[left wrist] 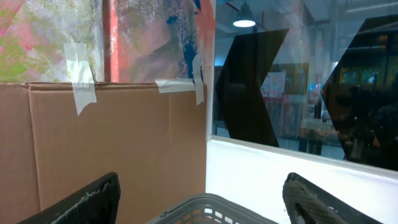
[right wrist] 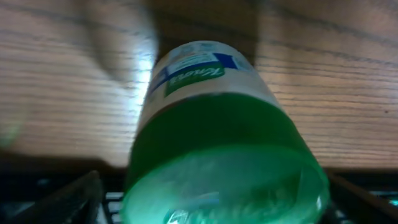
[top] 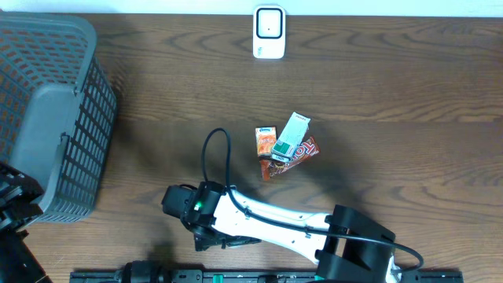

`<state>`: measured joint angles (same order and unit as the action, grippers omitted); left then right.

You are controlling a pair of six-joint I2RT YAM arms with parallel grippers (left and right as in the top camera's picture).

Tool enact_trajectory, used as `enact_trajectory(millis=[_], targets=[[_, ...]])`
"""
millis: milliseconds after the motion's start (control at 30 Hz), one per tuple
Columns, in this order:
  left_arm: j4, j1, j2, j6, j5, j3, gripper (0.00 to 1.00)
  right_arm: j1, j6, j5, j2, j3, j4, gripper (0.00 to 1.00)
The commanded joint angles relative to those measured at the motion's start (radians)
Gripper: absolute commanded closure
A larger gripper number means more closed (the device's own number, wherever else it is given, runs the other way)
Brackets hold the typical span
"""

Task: Scan the item barcode

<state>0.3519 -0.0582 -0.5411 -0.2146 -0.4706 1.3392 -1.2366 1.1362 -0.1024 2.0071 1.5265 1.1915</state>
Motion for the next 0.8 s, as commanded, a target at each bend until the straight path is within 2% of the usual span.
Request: enact_trajectory(millis=[0,200,367,633,767], targets=[[-0.007,-0.005,0.002,-0.013,-0.002,-0.003,0.16,-0.004,0.03,-0.001,-0.009,-0.036,-0.027,0.14],[-0.007,-0.005,0.002,-0.013,-0.002,-0.003,0.16,-0.002,0.005,0.026,-0.009,-0.039,-0.029,0.32],[-0.007,-0.005,0.002,-0.013,-0.002,-0.003,0.16,0.009,-0.109,0.074,-0.009,-0.039,-0.029,0.42],[-0.006,-0.005,0.002,-0.013,-0.002,-0.003,0.16,0.084,-0.603,0.094,-0.009,-0.039,-0.049,0.48],[-0.006,-0.005,0.002,-0.013,-0.002,-0.003,0.16,0.141,-0.817,0.093,-0.009,-0.038,-0.075,0.46]])
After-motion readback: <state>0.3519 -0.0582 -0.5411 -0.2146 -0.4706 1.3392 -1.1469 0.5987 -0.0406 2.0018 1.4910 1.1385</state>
